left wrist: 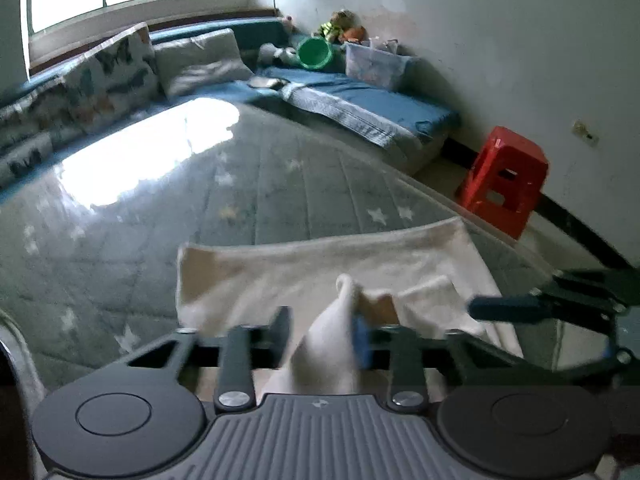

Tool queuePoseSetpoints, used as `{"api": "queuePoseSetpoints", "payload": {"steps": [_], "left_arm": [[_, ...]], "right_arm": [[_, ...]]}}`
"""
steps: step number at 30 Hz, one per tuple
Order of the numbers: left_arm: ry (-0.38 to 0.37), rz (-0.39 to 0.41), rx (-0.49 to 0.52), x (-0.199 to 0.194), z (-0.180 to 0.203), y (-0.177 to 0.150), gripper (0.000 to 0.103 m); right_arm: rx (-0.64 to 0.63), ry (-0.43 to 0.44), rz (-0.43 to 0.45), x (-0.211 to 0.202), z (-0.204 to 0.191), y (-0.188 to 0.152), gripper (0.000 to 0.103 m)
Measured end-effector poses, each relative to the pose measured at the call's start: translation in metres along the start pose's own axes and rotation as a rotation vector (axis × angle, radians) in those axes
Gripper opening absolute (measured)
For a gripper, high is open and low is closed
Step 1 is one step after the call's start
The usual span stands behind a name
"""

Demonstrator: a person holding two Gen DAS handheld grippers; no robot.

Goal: Fold clothes

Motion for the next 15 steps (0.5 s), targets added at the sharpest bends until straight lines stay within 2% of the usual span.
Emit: {"api": "queuePoseSetpoints", "payload": {"steps": [2, 4, 11, 15], "left_arm": [[0.005, 0.004, 0.000, -0.003, -0.007, -0.006, 0.012], [0.017, 0.010, -0.002, -0.008, -0.013, -0.011, 0.011], [0.022, 0.045, -0.026, -0.041, -0.033, -0.028, 0.011], [0.076, 0.063, -0.023, -0.057, -0.048, -0.041, 0.011]], "right_arm": [[-0.001, -0.002, -0.008, 0.009, 0.001, 0.000, 0.048], [0.008, -0.006, -0.014, 0.016, 0.002, -0.002, 0.048], [0.013, 0.038, -0.023, 0.027, -0.008, -0.002, 0.048], [-0.032, 0.093, -0.045, 0.036, -0.030, -0.001, 0.045]]}}
Point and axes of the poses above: each gripper's, at about its wrist camera, not at the fingertips, and x roughly the way its jaws point, z to its right, y to its top, the point moved 7 cm from there along x, roughly the way its jaws point, and after that the axes turned 1 degree about y, right-handed, at the moved point
